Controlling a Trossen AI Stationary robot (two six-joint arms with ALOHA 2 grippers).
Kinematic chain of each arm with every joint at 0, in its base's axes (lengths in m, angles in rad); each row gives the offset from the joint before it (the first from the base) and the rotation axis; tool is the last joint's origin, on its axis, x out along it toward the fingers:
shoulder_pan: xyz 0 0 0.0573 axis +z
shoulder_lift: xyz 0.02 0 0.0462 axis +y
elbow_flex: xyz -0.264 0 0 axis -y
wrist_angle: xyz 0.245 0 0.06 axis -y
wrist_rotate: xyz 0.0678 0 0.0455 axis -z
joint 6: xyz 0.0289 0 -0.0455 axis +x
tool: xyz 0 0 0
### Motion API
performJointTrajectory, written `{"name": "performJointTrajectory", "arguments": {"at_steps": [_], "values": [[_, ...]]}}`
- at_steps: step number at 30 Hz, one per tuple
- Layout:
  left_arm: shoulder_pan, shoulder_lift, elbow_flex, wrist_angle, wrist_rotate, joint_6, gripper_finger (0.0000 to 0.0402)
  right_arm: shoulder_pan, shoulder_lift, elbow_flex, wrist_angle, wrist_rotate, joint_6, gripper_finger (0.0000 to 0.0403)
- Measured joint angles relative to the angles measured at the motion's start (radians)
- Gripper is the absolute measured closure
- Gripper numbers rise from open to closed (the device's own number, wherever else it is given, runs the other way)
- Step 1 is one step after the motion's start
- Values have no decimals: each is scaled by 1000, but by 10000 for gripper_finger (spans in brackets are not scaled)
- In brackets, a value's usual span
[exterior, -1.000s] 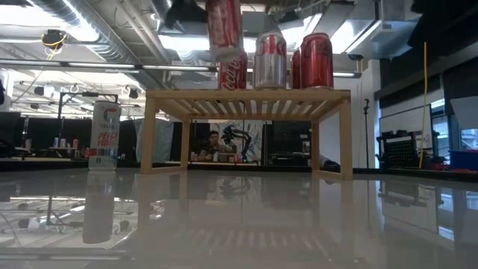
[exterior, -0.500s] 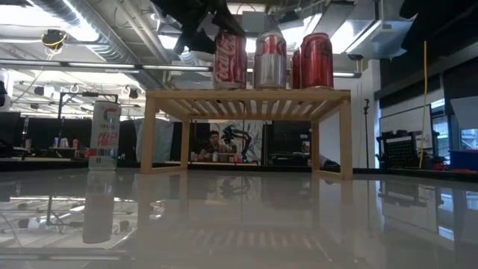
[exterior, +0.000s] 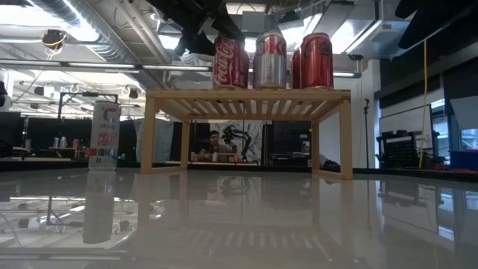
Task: Place canned beverage on shelf
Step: Put the red and white soda can on the shelf aligned with the other red and white soda can, then put the top white soda can on the shelf
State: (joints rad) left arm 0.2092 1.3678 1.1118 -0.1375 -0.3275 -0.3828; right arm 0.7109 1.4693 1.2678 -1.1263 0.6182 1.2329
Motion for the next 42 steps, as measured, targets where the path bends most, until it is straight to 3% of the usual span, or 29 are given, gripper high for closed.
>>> {"name": "performJointTrajectory", "arguments": {"at_steps": [20, 33, 42], "values": [[0, -5, 0, 20, 38, -1, 75, 2, 0, 0, 0, 0, 0, 20], [0, -81, 3, 37, 18, 55, 74, 2, 0, 0, 2, -8, -4, 20], [0, -218, 2, 31, 19, 106, 77, 2, 0, 0, 6, -8, -6, 20]]}}
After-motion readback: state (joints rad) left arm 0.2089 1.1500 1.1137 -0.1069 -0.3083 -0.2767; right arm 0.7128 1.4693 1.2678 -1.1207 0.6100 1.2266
